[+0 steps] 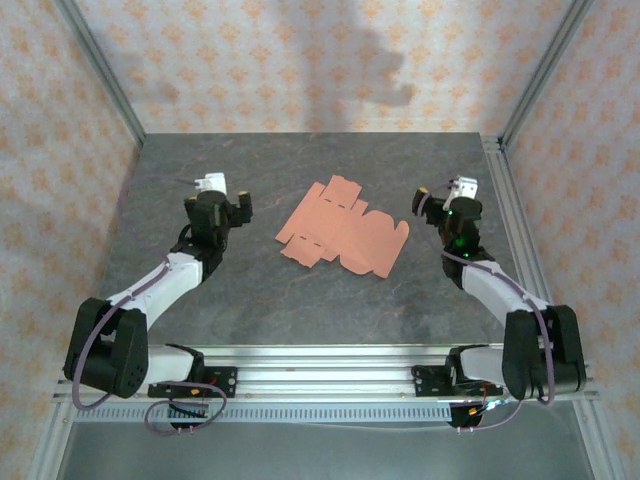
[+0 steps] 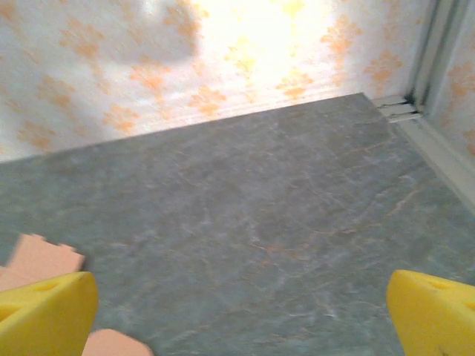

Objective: Fold the paper box

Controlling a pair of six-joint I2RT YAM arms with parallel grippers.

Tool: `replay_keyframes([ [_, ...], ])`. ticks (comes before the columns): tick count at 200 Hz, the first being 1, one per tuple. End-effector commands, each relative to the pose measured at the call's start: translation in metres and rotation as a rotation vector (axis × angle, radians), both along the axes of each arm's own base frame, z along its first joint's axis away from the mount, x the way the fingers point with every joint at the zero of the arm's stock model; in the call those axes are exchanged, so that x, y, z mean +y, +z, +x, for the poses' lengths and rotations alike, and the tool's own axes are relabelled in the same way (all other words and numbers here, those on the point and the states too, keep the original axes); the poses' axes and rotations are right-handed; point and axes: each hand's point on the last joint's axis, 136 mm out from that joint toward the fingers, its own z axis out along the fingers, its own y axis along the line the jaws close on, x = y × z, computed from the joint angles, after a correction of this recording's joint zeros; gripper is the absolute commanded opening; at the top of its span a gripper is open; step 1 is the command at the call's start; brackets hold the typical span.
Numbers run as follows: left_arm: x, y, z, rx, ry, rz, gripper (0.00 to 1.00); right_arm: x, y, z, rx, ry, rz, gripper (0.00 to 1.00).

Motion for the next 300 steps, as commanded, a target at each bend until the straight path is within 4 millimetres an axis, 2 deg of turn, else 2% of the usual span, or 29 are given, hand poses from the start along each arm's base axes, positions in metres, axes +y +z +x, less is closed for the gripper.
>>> replay_keyframes([
  [1,-0.039,-0.011,0.004,0.091,-0.062,-0.153,1.0,0.028,-0.007,-0.012,0.086,0.112,0.155,0.99],
  [27,-0.099,-0.027,0.014,0.157,-0.165,-0.255,1.0,0.059,-0.014,-0.015,0.121,0.218,0.345,0.99],
  [64,-0.177,-0.054,0.032,0.3,-0.287,-0.349,1.0,0.104,-0.045,-0.024,0.264,0.293,0.529,0.97],
  [93,-0.207,-0.077,0.042,0.417,-0.298,-0.395,1.0,0.132,-0.078,-0.037,0.373,0.314,0.596,0.95],
  [106,-0.211,-0.089,0.045,0.477,-0.274,-0.41,0.98,0.141,-0.092,-0.043,0.411,0.316,0.647,0.93],
  [110,-0.211,-0.104,0.045,0.515,-0.255,-0.41,0.97,0.144,-0.095,-0.044,0.422,0.319,0.662,0.93],
  [130,-0.218,-0.126,0.044,0.593,-0.229,-0.445,0.96,0.154,-0.112,-0.048,0.478,0.321,0.714,0.91],
  [147,-0.221,-0.135,0.04,0.606,-0.218,-0.488,0.96,0.155,-0.122,-0.047,0.508,0.304,0.736,0.9],
  [173,-0.211,-0.146,0.028,0.616,-0.17,-0.505,0.96,0.147,-0.143,-0.044,0.573,0.233,0.7,0.88],
  [203,-0.204,-0.154,0.006,0.649,-0.142,-0.541,0.96,0.136,-0.159,-0.025,0.635,0.179,0.644,0.88],
  [226,-0.215,-0.164,-0.02,0.692,-0.146,-0.551,0.96,0.134,-0.162,0.001,0.657,0.181,0.612,0.88],
  [230,-0.219,-0.153,-0.022,0.671,-0.158,-0.567,0.96,0.134,-0.162,0.006,0.66,0.186,0.604,0.88],
  [259,-0.24,-0.15,-0.047,0.645,-0.149,-0.634,0.96,0.143,-0.16,0.047,0.664,0.215,0.557,0.89],
  [276,-0.253,-0.14,-0.056,0.608,-0.15,-0.667,0.96,0.154,-0.155,0.069,0.655,0.249,0.575,0.89],
  [286,-0.256,-0.131,-0.059,0.585,-0.157,-0.665,0.96,0.158,-0.148,0.079,0.649,0.269,0.58,0.89],
  [300,-0.247,-0.115,-0.06,0.551,-0.153,-0.637,0.97,0.151,-0.127,0.088,0.61,0.279,0.563,0.9],
])
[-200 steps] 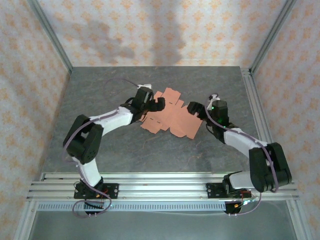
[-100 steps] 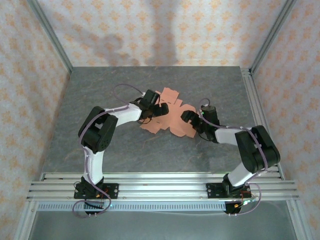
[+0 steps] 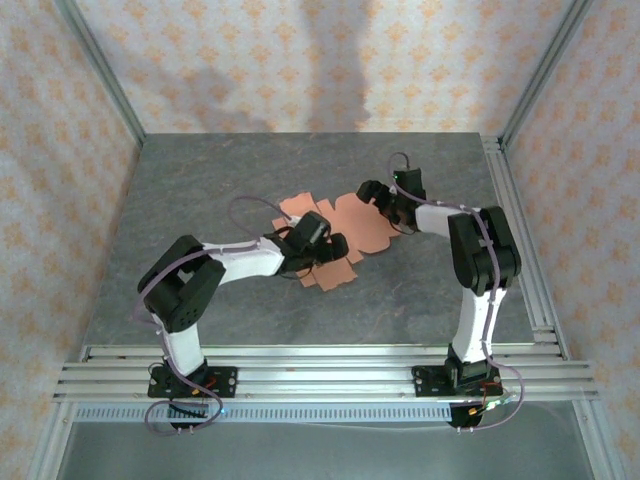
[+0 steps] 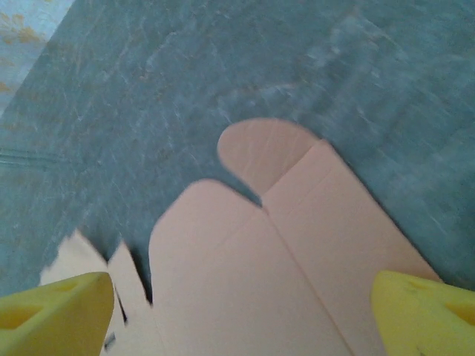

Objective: Fold the paper box

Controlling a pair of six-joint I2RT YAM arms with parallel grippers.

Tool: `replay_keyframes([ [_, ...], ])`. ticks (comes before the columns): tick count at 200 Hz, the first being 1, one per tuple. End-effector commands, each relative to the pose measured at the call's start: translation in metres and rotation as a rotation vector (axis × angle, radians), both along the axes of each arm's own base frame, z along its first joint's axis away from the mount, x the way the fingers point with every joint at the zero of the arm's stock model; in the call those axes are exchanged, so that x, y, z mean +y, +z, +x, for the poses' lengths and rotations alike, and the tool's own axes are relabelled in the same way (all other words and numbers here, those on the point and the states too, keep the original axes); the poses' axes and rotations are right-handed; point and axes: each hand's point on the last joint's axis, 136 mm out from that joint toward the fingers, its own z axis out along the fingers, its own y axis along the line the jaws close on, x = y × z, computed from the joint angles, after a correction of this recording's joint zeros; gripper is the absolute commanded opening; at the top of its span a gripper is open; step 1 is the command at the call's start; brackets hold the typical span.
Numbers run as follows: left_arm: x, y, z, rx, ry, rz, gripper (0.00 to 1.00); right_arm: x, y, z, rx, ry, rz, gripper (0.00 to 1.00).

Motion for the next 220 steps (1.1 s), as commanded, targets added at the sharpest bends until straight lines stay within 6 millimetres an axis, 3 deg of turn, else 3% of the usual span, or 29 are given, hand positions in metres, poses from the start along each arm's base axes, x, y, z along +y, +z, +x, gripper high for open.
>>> replay_keyframes([
  [1,0.01,0.027,-0.001,-0.055,0.075,-0.007,0.97,-0.003,0.009,0.0,0.023,0.045,-0.018,0.9],
  [32,0.042,0.054,0.01,-0.097,0.022,0.144,0.97,-0.017,0.063,-0.01,-0.12,0.057,-0.047,0.91],
  [60,0.056,0.047,0.041,-0.062,-0.012,0.15,0.94,-0.021,0.078,-0.044,-0.155,0.058,-0.024,0.91],
  [94,0.066,0.034,0.091,-0.029,-0.009,0.115,0.77,-0.007,0.07,-0.098,-0.148,0.108,-0.006,0.91],
  [97,0.066,0.024,0.094,-0.009,-0.014,0.115,0.76,-0.004,0.068,-0.103,-0.154,0.117,-0.005,0.91],
  [131,0.057,0.007,0.129,0.03,-0.046,0.105,0.57,0.043,0.058,-0.164,-0.195,0.304,0.033,0.89],
  [163,0.054,-0.002,0.148,0.044,-0.056,0.123,0.55,0.089,0.042,-0.213,-0.192,0.529,0.003,0.89],
  [183,0.057,-0.009,0.15,0.069,-0.048,0.126,0.55,0.108,0.033,-0.229,-0.197,0.622,-0.015,0.89],
  [220,0.067,-0.016,0.138,0.092,-0.022,0.141,0.55,0.109,-0.012,-0.227,-0.022,0.623,-0.097,0.88],
])
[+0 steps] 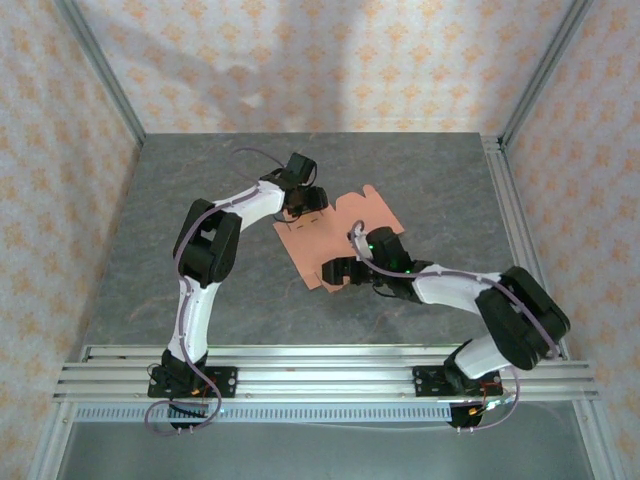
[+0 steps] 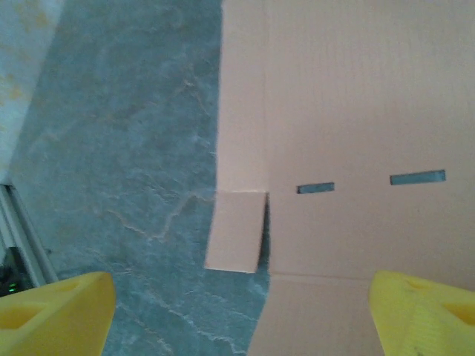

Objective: Fold the paper box

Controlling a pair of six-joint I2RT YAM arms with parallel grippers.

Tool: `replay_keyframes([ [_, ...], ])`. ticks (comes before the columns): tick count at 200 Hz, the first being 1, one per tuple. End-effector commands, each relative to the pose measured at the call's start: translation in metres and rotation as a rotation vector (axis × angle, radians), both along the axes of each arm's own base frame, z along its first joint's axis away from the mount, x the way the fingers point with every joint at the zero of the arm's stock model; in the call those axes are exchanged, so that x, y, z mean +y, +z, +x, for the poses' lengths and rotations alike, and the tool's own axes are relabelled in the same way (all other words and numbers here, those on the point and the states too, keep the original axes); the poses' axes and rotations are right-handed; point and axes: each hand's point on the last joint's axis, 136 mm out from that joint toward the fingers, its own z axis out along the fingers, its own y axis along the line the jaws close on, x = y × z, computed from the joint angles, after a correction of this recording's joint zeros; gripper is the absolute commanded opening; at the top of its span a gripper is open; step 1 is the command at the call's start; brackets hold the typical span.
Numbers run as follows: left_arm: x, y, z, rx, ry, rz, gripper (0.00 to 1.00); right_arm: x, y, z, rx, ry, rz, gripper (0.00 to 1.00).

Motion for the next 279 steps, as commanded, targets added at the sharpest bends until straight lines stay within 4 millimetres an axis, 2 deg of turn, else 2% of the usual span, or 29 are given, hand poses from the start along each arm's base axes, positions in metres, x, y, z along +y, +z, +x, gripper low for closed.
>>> replay_keyframes([
  [1,0.014,-0.012,-0.016,0.063,0.01,0.033,0.55,0.0,-0.024,0.005,0.054,0.009,-0.089,0.88],
  [26,0.025,-0.012,-0.027,0.057,0.046,0.034,0.55,-0.006,-0.04,0.009,0.107,-0.012,-0.145,0.88],
  [38,0.028,-0.016,-0.035,0.059,0.066,0.02,0.55,-0.016,-0.044,0.017,0.12,-0.053,-0.147,0.88],
  [66,0.037,-0.023,-0.058,0.068,0.118,-0.011,0.55,-0.048,-0.049,0.042,0.124,-0.172,-0.171,0.87],
  [97,0.049,-0.031,-0.093,0.076,0.196,-0.049,0.55,-0.069,-0.044,0.069,0.086,-0.231,-0.228,0.87],
  [102,0.05,-0.021,-0.096,0.052,0.209,-0.059,0.55,-0.072,-0.043,0.075,0.081,-0.245,-0.232,0.87],
  [114,0.052,-0.024,-0.113,0.055,0.225,-0.051,0.55,-0.078,-0.043,0.091,0.075,-0.277,-0.234,0.87],
  [146,0.03,-0.025,-0.157,0.066,0.212,-0.054,0.55,-0.077,-0.039,0.141,0.055,-0.315,-0.21,0.87],
  [177,-0.002,-0.02,-0.183,0.04,0.207,-0.112,0.55,-0.049,-0.027,0.179,0.047,-0.281,-0.118,0.87],
  [191,-0.018,-0.013,-0.186,0.027,0.192,-0.144,0.55,-0.042,-0.017,0.19,0.025,-0.273,-0.094,0.87],
  [200,-0.021,-0.007,-0.184,0.01,0.19,-0.145,0.55,-0.043,-0.007,0.195,-0.003,-0.28,-0.093,0.87],
  [222,-0.008,0.013,-0.173,-0.059,0.213,-0.101,0.55,-0.052,0.022,0.196,-0.083,-0.301,-0.102,0.87],
  [251,0.006,0.033,-0.148,-0.087,0.188,-0.064,0.54,-0.071,0.048,0.173,-0.162,-0.338,-0.099,0.87],
  [279,0.008,0.044,-0.114,-0.088,0.135,-0.047,0.53,-0.078,0.049,0.139,-0.154,-0.332,-0.061,0.85],
])
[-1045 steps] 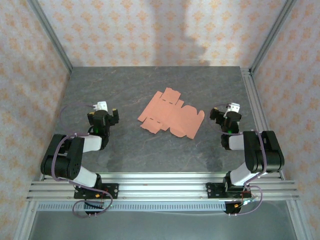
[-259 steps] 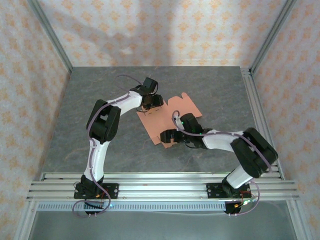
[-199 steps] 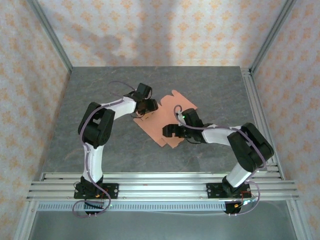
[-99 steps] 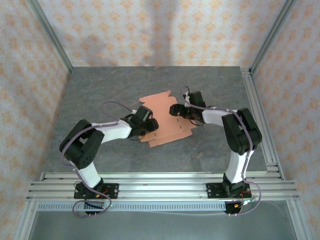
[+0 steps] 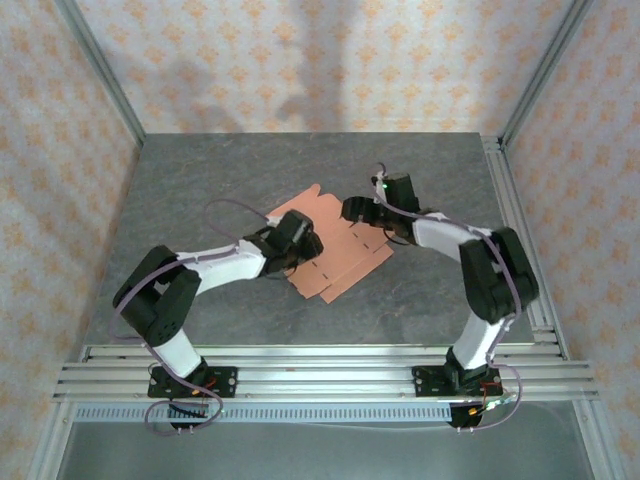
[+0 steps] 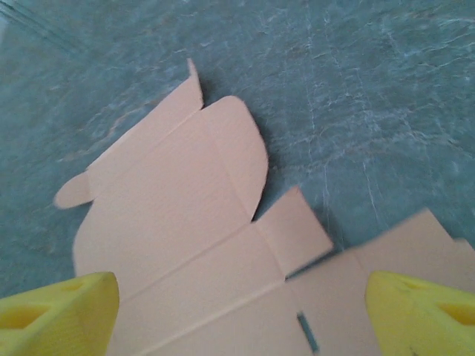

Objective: Fold the paper box

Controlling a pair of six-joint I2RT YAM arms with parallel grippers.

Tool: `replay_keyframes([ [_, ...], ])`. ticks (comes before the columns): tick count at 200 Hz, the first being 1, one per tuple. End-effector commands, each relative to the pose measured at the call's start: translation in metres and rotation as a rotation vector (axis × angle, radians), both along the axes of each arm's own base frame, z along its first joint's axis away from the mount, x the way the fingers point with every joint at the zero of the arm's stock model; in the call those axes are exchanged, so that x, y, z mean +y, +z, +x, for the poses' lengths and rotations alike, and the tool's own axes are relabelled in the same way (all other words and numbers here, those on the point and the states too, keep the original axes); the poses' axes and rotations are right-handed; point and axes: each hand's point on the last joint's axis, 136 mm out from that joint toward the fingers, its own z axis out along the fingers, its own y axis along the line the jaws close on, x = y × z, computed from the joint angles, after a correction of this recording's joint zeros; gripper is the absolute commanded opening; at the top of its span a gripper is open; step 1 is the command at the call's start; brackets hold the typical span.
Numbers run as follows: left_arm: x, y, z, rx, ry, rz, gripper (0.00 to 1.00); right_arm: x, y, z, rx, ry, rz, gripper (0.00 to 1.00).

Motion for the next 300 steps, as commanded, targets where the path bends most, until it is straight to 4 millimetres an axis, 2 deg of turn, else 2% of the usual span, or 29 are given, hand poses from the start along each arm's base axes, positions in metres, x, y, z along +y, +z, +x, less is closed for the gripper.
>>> replay_keyframes([
  [1,0.006,0.014,0.029,-0.024,-0.048,0.065,0.53,-0.009,0.011,-0.017,-0.046,-0.011,0.023,0.85],
  [36,0.009,0.002,0.075,0.01,-0.071,0.075,0.54,0.001,-0.007,-0.057,0.03,0.001,0.083,0.84],
  [40,0.009,0.007,0.081,0.001,-0.071,0.071,0.54,0.002,-0.01,-0.06,0.04,-0.001,0.087,0.84],
  [43,0.009,-0.005,0.083,0.025,-0.073,0.081,0.54,0.003,-0.011,-0.062,0.044,-0.003,0.093,0.84],
  [48,0.009,-0.01,0.087,0.034,-0.076,0.085,0.54,0.005,-0.013,-0.066,0.053,-0.004,0.101,0.84],
  [66,0.008,-0.021,0.099,0.059,-0.082,0.083,0.54,0.007,-0.027,-0.073,0.097,-0.032,0.132,0.84],
  [85,0.005,-0.032,0.101,0.083,-0.084,0.066,0.54,0.005,-0.041,-0.071,0.133,-0.067,0.148,0.82],
  [122,0.016,-0.042,0.076,0.113,-0.061,0.058,0.54,-0.011,-0.06,-0.053,0.18,-0.127,0.123,0.81],
  [144,0.027,-0.05,0.05,0.132,-0.022,0.029,0.54,-0.015,-0.07,-0.038,0.201,-0.125,0.1,0.81],
  [148,0.029,-0.056,0.043,0.146,-0.014,0.028,0.54,-0.015,-0.07,-0.035,0.203,-0.121,0.094,0.81],
  [149,0.029,-0.052,0.043,0.136,-0.011,0.02,0.54,-0.015,-0.072,-0.035,0.206,-0.12,0.092,0.81],
  [181,0.031,-0.051,-0.001,0.14,0.022,-0.003,0.54,0.001,-0.076,-0.006,0.2,-0.074,0.082,0.81],
  [215,0.016,-0.045,-0.036,0.134,0.0,0.022,0.54,0.021,-0.079,0.021,0.212,-0.035,0.13,0.81],
  [237,0.027,-0.041,-0.038,0.107,0.023,0.066,0.54,0.028,-0.063,0.03,0.179,-0.019,0.167,0.81],
  [258,0.034,-0.036,-0.029,0.1,0.02,0.099,0.54,0.025,-0.045,0.027,0.143,-0.007,0.146,0.81],
  [286,0.018,-0.019,-0.012,0.073,-0.055,0.083,0.54,0.008,-0.015,0.018,0.055,-0.02,0.113,0.82],
  [300,0.005,-0.011,-0.006,0.063,-0.096,0.062,0.53,-0.007,-0.011,0.013,0.039,-0.052,0.095,0.92],
])
